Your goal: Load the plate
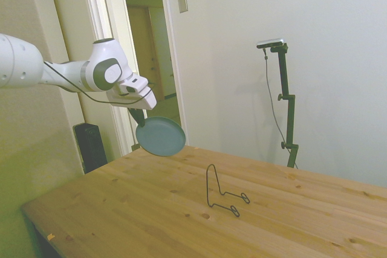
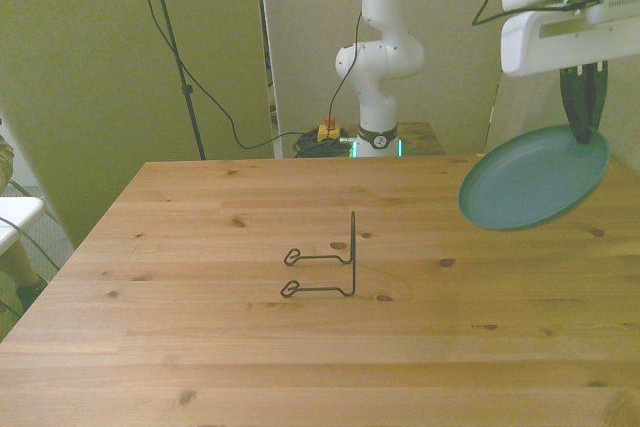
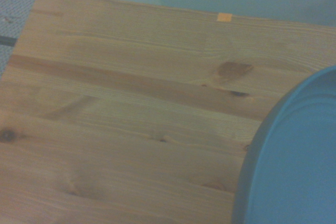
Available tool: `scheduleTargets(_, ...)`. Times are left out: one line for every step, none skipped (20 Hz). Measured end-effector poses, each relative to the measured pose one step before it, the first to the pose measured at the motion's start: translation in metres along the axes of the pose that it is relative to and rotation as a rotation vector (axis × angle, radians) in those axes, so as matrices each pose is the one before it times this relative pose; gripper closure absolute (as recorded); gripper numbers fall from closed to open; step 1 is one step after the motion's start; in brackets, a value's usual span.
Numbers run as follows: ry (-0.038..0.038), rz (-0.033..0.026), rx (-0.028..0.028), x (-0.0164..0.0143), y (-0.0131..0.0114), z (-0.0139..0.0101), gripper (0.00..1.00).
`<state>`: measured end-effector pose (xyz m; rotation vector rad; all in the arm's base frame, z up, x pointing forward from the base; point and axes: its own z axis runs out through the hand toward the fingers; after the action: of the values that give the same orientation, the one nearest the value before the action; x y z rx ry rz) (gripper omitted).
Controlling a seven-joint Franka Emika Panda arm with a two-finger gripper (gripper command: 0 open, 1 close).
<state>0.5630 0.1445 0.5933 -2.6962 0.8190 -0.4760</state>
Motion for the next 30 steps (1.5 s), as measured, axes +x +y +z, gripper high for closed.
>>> scheduleTargets(-0.00443,-0.01518,0.01719,-0.00290,0.00586,-0.00985,1.00)
scheduleTargets(-0.00533,-0.01311,0.01752,-0.00311,0.00593,-0.00969,1.00)
scheduleTargets(-0.01007,-0.01431,0.01972,-0.00306,0.00617,-0.00890,1.00)
scheduleTargets(-0.01168,-0.01251,0.01824,-0.00241,0.00652,-0.00781,1.00)
scheduleTargets(-0.01278,-0.00995,0.01345,-0.00177,0.00720,-0.00688,1.00)
scheduleTargets(-0.00763,-0.00418,0.01029,-0.00053,0.00720,-0.00579,1.00)
scheduleTargets(-0.00455,-0.00225,0.00131,0.00037,0.00668,-0.00340,1.00)
scheduleTargets(0.00179,0.00807,-0.00437,0.00135,0.00559,-0.00104,1.00)
scheduleTargets(0.00046,0.00860,-0.00531,0.00166,0.00433,0.00101,1.00)
scheduleTargets(-0.00761,0.00595,-0.00995,-0.00005,0.00390,0.00645,1.00)
scheduleTargets(0.00012,0.00048,-0.00029,0.00019,0.00032,0.00002,1.00)
scheduleTargets(0.00020,0.00108,-0.00010,0.00085,0.00142,-0.00017,1.00)
scheduleTargets(-0.00107,0.00176,0.00218,0.00199,0.00321,-0.00098,1.00)
scheduleTargets(-0.00426,-0.00027,0.01170,0.00370,0.00586,-0.00245,1.00)
scheduleTargets(-0.00309,-0.00257,0.01684,0.00588,0.00922,-0.00448,1.00)
scheduleTargets(-0.00417,-0.00184,0.01664,0.00643,0.01119,-0.00712,1.00)
scheduleTargets(-0.00227,-0.00268,0.01566,0.00620,0.01260,-0.00905,1.00)
scheduleTargets(-0.00126,-0.00155,0.01625,0.00522,0.01383,-0.01131,1.00)
scheduleTargets(-0.00408,-0.00211,0.01340,0.00308,0.01173,-0.01078,1.00)
scheduleTargets(-0.00660,-0.00313,0.01667,0.00225,0.01126,-0.01151,1.00)
scheduleTargets(-0.00402,-0.00349,0.01630,0.00210,0.00996,-0.01057,1.00)
scheduleTargets(-0.00332,-0.00276,0.01749,0.00191,0.00837,-0.00913,1.00)
scheduleTargets(-0.00101,-0.00336,0.01890,0.00254,0.00813,-0.00771,1.00)
scheduleTargets(-0.00496,-0.00644,0.02252,0.00241,0.00735,-0.00562,1.00)
scheduleTargets(-0.00230,-0.00488,0.01838,0.00306,0.00758,-0.00427,1.00)
scheduleTargets(-0.00471,0.00080,0.01085,0.00300,0.00843,-0.00362,1.00)
scheduleTargets(-0.00730,0.00133,0.00758,0.00307,0.00873,-0.00352,1.00)
scheduleTargets(-0.00470,0.00500,0.00956,0.00302,0.00786,-0.00398,1.00)
scheduleTargets(-0.00210,0.00294,0.01020,0.00331,0.00765,-0.00474,1.00)
scheduleTargets(0.00023,0.00463,0.01018,0.00319,0.00746,-0.00605,1.00)
